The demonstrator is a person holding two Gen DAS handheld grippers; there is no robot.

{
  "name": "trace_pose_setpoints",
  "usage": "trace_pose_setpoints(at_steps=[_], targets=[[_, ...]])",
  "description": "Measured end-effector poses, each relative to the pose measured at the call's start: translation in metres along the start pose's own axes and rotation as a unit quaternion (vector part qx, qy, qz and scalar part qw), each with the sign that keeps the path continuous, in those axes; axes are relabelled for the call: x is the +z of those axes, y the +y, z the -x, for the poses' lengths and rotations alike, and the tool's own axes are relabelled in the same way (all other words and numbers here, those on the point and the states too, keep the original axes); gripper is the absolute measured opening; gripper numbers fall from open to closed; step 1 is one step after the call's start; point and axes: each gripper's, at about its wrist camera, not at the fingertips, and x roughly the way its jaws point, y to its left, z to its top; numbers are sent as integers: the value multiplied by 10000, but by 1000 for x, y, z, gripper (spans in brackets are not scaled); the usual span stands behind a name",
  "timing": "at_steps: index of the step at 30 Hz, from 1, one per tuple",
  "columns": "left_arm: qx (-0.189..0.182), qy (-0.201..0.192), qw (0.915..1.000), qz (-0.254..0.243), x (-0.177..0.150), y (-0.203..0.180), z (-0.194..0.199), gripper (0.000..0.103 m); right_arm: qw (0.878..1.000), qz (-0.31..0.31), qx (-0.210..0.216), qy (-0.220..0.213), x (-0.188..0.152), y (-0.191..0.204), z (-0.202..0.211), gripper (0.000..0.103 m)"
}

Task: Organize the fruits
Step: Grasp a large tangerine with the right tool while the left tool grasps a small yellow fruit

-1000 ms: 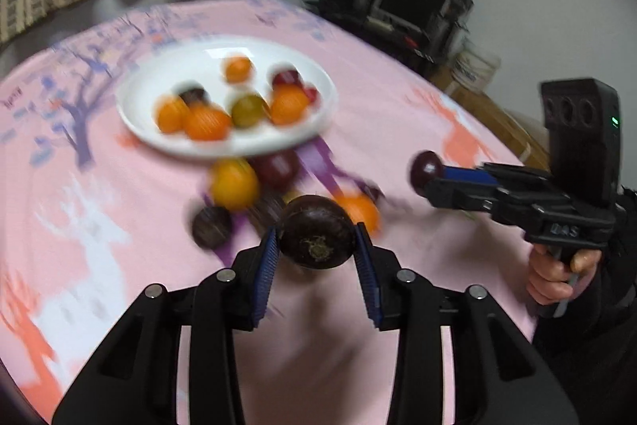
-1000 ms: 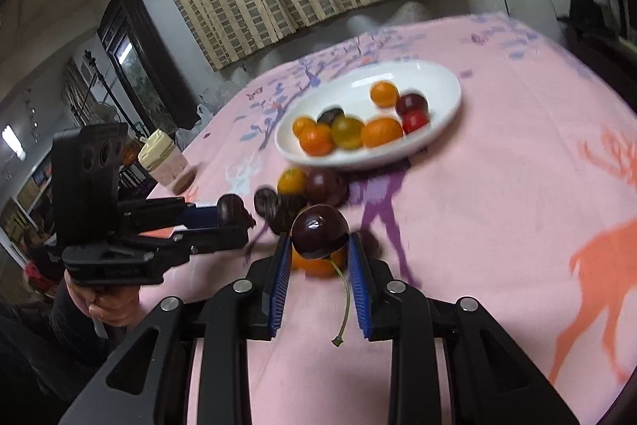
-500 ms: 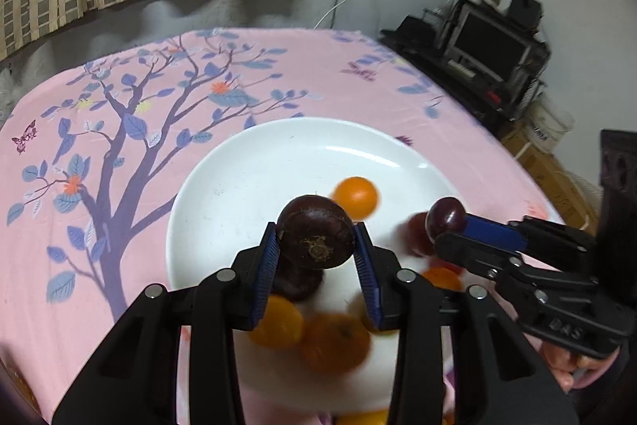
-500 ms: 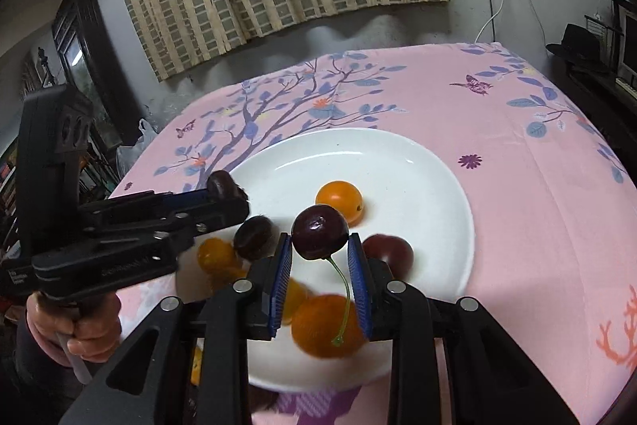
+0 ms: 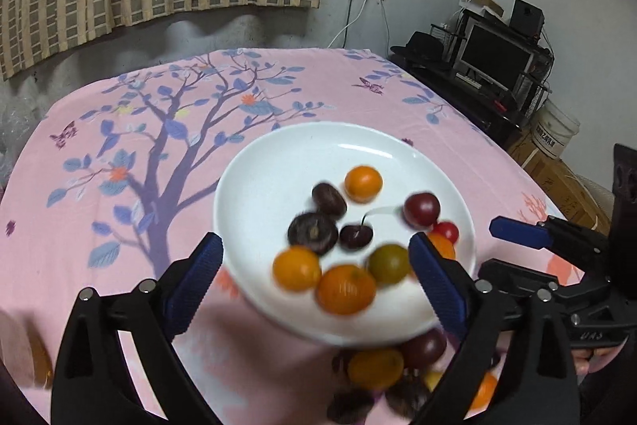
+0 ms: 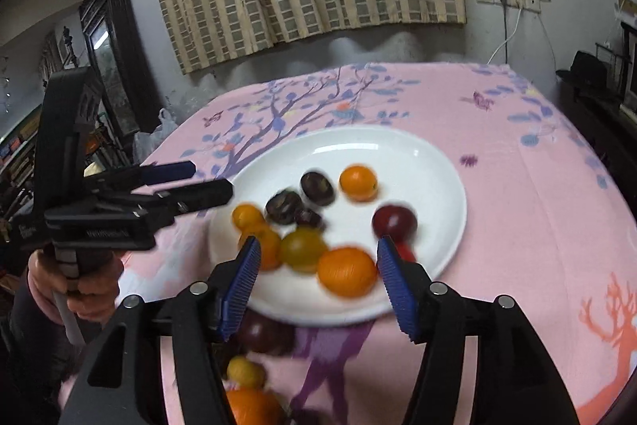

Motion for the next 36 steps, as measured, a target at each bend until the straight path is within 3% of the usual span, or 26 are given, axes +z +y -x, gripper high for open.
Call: trace_pose_setpoints(at_steps=[5,10,13,20,36], targets=[[28,133,9997,204,-42,6,24,95,9994,310,85,128,-43,21,22,61],[131,246,9994,226,-72,8,32,95,9988,216,415,118,-67,33,41,59],[115,291,9991,276,-84,12,37,95,9982,238,428,355,-81,42,38,46],[-3,282,9980,562,-93,23,46,95,9983,104,259,521,-85,44,33,44],[-74,81,9991,422,-94,17,66,95,9932,-85,-78,1157,-79,37,-6,41]])
